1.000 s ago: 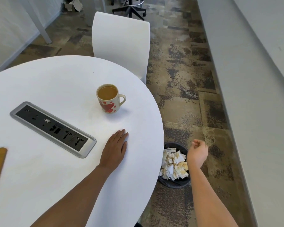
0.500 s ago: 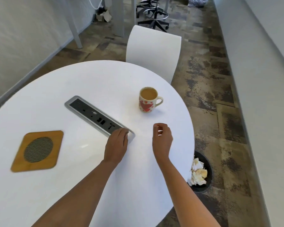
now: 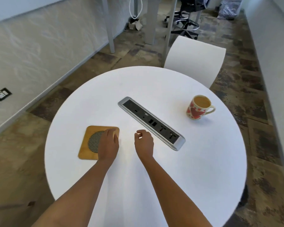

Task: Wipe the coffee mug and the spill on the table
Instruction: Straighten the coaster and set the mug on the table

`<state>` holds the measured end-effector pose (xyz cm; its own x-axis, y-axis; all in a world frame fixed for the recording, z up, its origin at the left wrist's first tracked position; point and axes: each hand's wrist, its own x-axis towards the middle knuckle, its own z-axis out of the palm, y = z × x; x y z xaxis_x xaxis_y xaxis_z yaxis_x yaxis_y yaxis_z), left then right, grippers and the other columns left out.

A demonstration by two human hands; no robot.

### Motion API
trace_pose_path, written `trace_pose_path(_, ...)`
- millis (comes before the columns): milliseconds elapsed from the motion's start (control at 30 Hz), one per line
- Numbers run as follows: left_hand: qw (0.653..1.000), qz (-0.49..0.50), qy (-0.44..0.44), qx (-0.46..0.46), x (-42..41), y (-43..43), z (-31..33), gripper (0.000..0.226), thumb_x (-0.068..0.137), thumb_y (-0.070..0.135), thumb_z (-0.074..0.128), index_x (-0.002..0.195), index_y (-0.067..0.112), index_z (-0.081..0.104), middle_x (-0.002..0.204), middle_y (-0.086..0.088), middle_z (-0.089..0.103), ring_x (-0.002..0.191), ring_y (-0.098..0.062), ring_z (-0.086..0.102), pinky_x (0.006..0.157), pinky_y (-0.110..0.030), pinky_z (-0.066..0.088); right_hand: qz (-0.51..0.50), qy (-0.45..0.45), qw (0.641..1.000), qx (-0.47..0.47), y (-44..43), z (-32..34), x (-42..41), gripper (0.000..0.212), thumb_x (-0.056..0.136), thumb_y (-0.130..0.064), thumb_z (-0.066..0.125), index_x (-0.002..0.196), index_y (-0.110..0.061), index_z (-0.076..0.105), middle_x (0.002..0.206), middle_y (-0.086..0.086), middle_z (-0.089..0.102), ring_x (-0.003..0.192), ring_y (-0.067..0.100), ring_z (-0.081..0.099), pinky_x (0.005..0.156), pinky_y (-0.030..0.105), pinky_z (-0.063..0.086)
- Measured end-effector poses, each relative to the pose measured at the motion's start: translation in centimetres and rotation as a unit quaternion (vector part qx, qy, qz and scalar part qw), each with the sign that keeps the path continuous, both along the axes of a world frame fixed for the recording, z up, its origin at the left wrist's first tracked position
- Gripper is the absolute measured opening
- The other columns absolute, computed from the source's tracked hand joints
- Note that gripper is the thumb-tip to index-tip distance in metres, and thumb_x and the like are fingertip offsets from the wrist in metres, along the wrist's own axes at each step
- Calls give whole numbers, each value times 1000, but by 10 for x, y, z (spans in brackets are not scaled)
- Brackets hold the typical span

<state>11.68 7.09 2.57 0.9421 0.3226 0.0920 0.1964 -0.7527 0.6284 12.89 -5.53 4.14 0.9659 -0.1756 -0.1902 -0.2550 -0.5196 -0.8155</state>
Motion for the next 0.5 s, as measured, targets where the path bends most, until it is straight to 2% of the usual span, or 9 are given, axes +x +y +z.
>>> trace_pose_path(100, 999, 38, 24, -24, 0, 33, -3, 31, 94, 12, 44, 122, 5, 54, 124, -14, 56, 115, -30, 48, 95, -42, 42, 28, 25, 999, -23, 30, -7, -3, 28, 96, -21, 48, 120, -11, 56, 116, 8, 59, 109, 21, 55, 90, 25, 40)
trace_pose_path(267, 995, 81, 59, -21, -4, 73, -11, 34, 94, 13, 43, 127, 4, 49, 130, -14, 51, 123, -31, 42, 97, -47, 40, 52, 60, 995, -59, 65, -15, -6, 37, 96, -21, 47, 130, -8, 47, 128, 11, 51, 122, 24, 46, 100, 32, 37)
trace_pose_path(367, 990, 121, 66, -36, -7, 88, -15, 37, 93, 10, 44, 128, 1, 47, 131, -16, 50, 125, -33, 39, 97, -47, 37, 57, 75, 992, -85, 77, -20, -8, 40, 96, -20, 46, 133, -7, 44, 132, 11, 47, 124, 25, 44, 100, 32, 36)
trace_pose_path(500, 978, 161, 85, -102, -6, 99, -21, 39, 93, 8, 43, 130, -3, 45, 134, -22, 45, 127, -36, 35, 101, -43, 30, 54, 94, 989, -100, 86, -24, -11, 37, 95, -20, 47, 130, -5, 46, 129, 11, 47, 120, 26, 45, 96, 32, 37)
